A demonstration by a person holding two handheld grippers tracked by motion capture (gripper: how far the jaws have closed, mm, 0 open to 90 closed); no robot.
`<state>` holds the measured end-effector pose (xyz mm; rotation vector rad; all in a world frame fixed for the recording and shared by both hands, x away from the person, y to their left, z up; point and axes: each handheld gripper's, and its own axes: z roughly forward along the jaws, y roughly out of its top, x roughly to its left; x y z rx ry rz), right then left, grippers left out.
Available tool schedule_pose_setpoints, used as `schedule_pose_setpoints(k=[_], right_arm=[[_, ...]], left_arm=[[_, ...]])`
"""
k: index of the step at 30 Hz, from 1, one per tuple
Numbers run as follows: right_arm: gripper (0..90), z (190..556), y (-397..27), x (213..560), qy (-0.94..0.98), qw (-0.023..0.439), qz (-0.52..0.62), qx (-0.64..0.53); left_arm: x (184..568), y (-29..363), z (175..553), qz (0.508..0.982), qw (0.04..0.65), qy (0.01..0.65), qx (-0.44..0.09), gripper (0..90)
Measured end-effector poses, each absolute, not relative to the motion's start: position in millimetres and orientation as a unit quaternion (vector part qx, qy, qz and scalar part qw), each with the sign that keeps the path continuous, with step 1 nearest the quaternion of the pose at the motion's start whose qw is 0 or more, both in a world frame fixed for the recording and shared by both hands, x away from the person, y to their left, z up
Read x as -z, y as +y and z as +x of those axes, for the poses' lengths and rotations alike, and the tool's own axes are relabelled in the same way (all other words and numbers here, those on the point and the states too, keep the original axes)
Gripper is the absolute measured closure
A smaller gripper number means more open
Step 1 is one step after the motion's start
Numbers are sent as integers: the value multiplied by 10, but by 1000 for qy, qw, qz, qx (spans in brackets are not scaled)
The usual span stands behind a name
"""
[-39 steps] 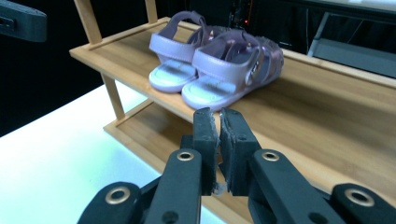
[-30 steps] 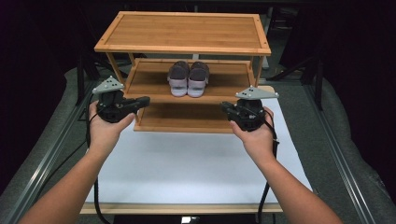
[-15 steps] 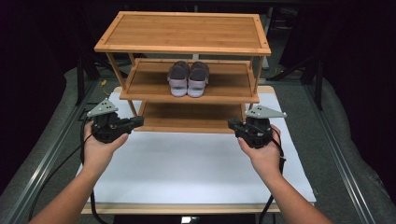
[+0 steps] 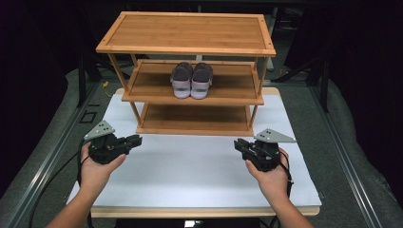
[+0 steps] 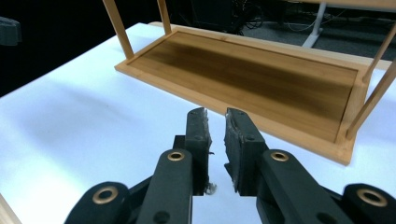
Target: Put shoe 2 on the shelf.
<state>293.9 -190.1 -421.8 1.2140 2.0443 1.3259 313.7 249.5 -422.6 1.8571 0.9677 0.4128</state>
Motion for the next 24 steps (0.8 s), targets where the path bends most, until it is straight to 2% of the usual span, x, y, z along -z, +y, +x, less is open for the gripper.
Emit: schedule_pose_setpoints(k=[6, 10, 15, 19, 24], right_arm=[[782, 2844, -1917, 4364, 727, 208, 443, -481], [769, 2808, -1910, 4501, 730, 232, 443, -466], [695, 2791, -1907, 4756, 727, 243, 449, -459], [633, 2821, -1904, 4911, 737, 236, 447, -449], [628, 2849, -1888, 5060, 752, 227, 443, -432]], left_arm=[[4441, 2475, 3059, 764, 473, 401, -180, 720], [4629, 2497, 3027, 761, 476, 405, -174, 653], [4861, 2554, 3014, 752, 484, 418, -163, 557], [5044, 2599, 3014, 747, 480, 428, -166, 530], [5245, 2613, 3001, 758, 461, 433, -160, 523]])
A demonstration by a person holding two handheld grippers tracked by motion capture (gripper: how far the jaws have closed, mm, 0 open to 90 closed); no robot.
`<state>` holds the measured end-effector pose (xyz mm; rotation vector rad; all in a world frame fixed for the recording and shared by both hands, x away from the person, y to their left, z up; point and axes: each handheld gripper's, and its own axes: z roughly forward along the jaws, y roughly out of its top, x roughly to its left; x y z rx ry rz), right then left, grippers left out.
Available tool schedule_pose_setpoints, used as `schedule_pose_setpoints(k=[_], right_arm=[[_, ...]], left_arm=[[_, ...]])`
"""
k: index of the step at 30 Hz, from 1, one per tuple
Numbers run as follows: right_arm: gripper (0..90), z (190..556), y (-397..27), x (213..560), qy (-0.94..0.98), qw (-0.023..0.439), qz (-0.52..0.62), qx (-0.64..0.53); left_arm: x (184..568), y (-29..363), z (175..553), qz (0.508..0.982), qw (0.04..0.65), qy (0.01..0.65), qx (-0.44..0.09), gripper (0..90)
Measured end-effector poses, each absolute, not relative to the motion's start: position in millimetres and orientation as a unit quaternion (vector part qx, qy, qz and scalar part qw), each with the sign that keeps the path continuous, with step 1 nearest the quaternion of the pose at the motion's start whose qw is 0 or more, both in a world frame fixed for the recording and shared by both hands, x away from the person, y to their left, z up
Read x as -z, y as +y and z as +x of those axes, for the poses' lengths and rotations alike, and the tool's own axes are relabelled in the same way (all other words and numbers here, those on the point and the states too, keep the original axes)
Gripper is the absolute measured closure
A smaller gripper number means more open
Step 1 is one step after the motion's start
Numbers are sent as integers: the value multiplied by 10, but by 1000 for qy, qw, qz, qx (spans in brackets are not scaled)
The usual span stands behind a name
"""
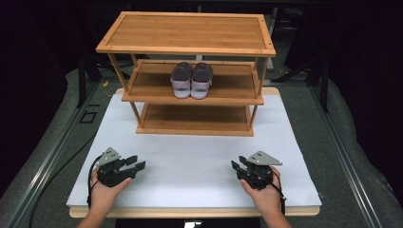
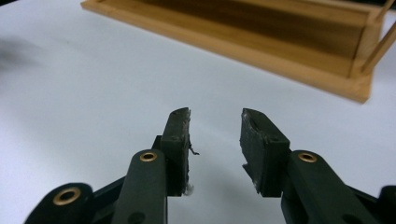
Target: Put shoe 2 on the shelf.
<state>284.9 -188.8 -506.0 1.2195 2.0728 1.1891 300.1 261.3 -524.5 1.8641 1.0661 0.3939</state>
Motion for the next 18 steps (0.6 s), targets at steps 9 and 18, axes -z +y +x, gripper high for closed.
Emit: schedule_pose_setpoints(k=[9, 18], right_arm=[[623, 2941, -1874, 5253, 767, 168, 455, -421], [594, 2942, -1776, 5300, 785, 167, 437, -406]], left_arm=[[5404, 2456, 3047, 779, 449, 418, -127, 520], [5452, 2403, 3058, 791, 434, 412, -130, 514]])
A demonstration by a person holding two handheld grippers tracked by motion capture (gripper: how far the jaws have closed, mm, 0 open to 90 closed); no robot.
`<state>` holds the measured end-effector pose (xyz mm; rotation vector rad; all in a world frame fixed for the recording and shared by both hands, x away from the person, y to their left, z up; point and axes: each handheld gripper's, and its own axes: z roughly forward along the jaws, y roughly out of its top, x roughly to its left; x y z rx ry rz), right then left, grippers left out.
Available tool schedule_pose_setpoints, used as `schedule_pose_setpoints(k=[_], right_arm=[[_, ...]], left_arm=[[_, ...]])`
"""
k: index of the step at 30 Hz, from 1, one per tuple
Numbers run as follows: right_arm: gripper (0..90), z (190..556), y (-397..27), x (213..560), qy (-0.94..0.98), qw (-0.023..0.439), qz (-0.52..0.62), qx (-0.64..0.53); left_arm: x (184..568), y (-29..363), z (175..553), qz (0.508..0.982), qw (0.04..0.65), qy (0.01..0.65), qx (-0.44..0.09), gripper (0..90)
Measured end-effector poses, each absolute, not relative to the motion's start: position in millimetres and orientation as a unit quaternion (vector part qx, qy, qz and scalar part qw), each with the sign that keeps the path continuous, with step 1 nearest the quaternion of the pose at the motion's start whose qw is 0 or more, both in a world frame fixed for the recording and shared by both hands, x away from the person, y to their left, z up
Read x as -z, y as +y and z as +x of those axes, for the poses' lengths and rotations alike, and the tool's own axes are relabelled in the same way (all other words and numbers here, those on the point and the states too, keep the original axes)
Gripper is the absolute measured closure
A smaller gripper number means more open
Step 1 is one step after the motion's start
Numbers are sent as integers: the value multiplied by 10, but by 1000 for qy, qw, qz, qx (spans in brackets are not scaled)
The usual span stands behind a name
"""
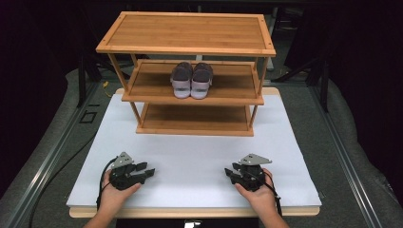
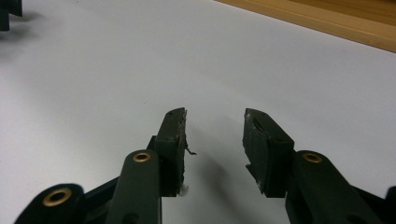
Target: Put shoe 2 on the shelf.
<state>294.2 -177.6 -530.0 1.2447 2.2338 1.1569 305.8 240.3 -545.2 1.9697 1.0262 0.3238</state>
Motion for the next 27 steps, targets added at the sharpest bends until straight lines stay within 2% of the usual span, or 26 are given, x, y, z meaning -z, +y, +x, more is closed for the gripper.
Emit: schedule_pose_setpoints(k=[6, 27], right_arm=[[586, 2978, -1749, 5358, 791, 154, 437, -399], [562, 3007, -1854, 5368, 774, 154, 463, -404]], left_arm=[[5468, 2405, 3078, 788, 435, 416, -124, 512], [5465, 2488, 3115, 777, 438, 435, -124, 500]])
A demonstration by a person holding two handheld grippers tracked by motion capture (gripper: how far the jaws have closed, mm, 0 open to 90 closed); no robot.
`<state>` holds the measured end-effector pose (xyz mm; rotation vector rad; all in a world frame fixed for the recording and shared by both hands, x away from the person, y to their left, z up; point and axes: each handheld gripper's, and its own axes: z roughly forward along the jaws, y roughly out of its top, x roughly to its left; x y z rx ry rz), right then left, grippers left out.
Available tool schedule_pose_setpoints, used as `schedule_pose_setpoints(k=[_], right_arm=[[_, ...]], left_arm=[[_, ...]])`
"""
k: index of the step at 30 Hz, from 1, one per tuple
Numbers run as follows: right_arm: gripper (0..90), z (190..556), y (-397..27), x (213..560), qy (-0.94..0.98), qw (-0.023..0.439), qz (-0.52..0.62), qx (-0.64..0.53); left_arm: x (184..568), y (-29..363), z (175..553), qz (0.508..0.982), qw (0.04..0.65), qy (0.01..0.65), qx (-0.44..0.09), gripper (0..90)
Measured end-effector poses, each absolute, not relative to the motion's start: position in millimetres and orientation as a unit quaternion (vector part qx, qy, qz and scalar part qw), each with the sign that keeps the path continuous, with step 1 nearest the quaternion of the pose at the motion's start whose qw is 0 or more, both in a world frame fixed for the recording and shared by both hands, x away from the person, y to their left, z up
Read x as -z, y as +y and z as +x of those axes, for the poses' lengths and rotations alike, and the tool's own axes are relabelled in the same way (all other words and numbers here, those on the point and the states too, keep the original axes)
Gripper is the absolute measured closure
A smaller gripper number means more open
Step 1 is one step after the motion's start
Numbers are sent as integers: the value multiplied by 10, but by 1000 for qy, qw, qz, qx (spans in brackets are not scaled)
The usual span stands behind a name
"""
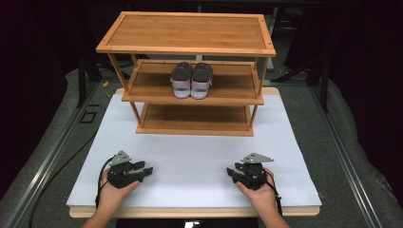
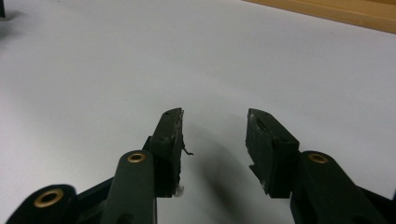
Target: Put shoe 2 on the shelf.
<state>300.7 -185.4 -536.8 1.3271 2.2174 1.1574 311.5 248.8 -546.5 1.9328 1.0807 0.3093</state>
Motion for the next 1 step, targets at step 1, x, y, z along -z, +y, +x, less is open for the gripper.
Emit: schedule_pose_setpoints(k=[1], right_arm=[[553, 3009, -1866, 5358, 773, 159, 463, -403]], left_arm=[[5461, 2497, 3117, 776, 438, 436, -127, 497]])
